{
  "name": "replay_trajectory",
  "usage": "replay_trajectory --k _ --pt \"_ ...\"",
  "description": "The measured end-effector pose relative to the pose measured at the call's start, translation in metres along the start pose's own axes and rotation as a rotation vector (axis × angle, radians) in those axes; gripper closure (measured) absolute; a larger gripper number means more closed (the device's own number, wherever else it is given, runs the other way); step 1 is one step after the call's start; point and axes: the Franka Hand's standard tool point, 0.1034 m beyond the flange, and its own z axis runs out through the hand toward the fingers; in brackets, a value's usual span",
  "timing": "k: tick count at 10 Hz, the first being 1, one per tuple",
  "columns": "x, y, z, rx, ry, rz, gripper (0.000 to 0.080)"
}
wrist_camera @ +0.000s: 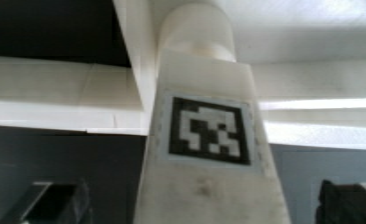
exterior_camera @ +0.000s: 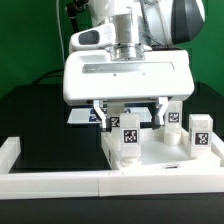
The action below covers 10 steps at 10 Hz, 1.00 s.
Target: Assemble square table
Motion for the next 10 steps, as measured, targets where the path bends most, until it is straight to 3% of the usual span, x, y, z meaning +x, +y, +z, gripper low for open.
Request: replay_trajectory --k 4,5,7,8,10 --pt "0.0 0.0 0.0 0.0 -0.001 0.0 0.015" --pt "-0.003 -0.001 0.0 0.011 -0.023 0.012 0.015" --pt "0.003 -0.01 -0.013 0.062 -0.104 0.065 0.015" --pt "0.002 -0.017 -0.018 0.103 -0.185 0.11 0.015" --pt "0.001 -0.016 -0.018 0.124 -0.242 0.137 0.015"
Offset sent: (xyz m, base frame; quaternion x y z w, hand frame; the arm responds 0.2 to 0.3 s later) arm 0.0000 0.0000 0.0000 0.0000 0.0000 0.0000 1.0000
